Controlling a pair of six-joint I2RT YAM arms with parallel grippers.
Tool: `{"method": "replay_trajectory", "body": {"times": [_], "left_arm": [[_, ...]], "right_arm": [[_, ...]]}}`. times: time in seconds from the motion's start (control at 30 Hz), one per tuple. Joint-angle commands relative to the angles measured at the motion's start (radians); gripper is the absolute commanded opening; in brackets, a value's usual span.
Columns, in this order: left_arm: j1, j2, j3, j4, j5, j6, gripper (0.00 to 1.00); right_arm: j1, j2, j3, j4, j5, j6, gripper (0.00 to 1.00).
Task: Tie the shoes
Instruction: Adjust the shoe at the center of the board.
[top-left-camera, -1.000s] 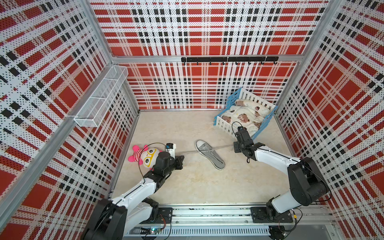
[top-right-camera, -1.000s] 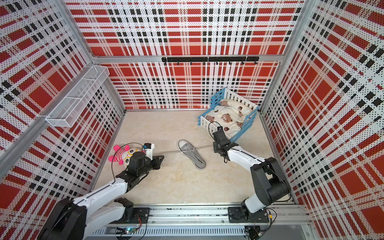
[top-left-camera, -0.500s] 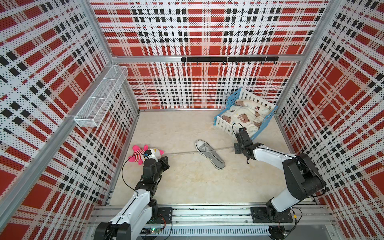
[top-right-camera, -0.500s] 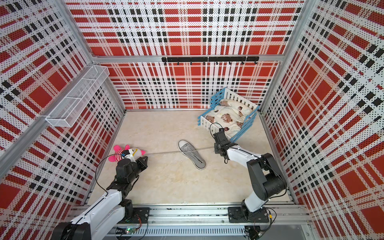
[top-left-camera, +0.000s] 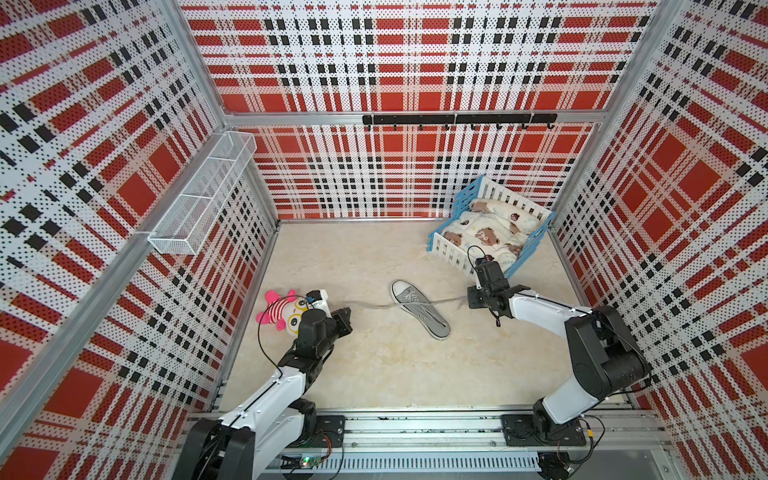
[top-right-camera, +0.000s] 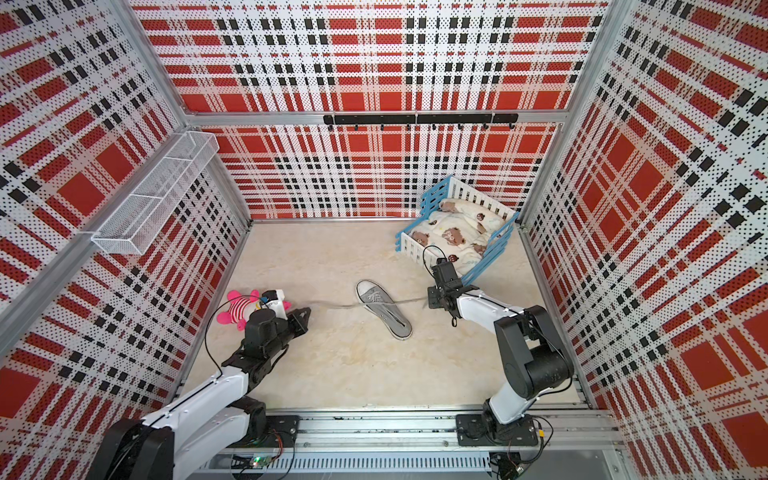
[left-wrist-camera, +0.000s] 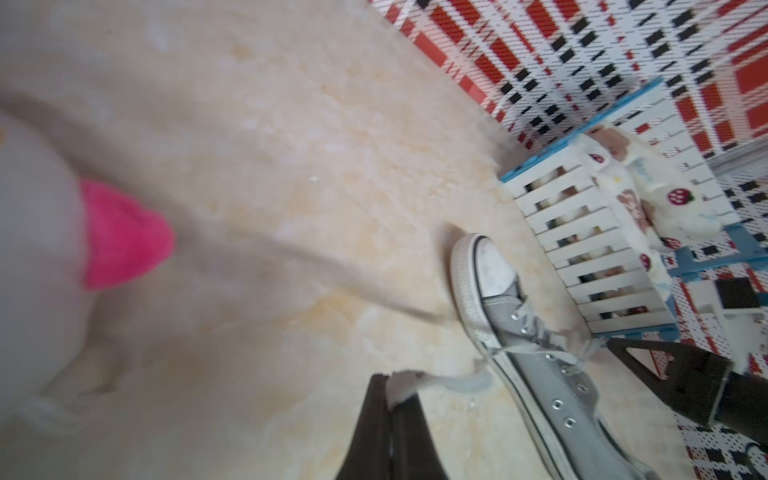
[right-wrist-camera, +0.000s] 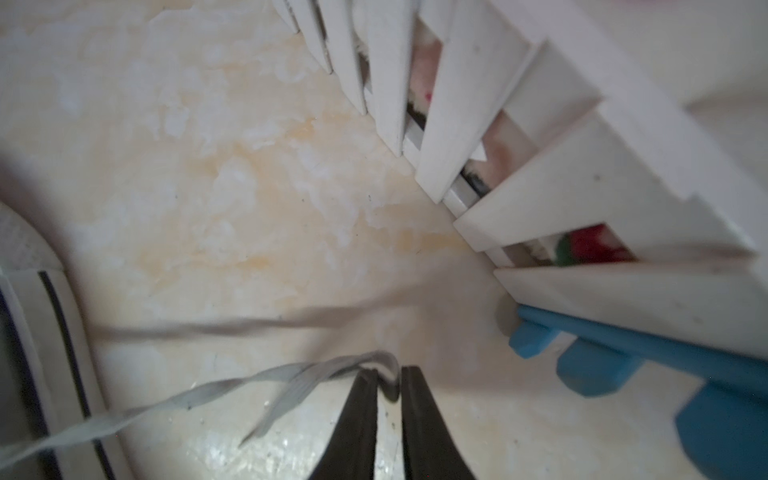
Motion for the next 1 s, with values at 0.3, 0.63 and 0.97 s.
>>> {"method": "replay_trajectory", "body": {"times": [0.3,0.63,0.97], "left_arm": [[-0.076,0.004,0.187,-0.049,-0.061,0.110,0.00],[-0.078,0.078,0.235,-0.027,-0.038,0.134,0.00],[-0.078,0.117,0.268,0.000,-0.015,0.136,0.00]], "right_arm": [[0.051,-0.183,-0.028,-0.020,-0.185,-0.048,0.52],[0.180,-0.065,-0.056,-0.057,-0.350,-0.016,0.24],[0.241,-0.112,-0.095,0.068,-0.541,0.017,0.23]]}}
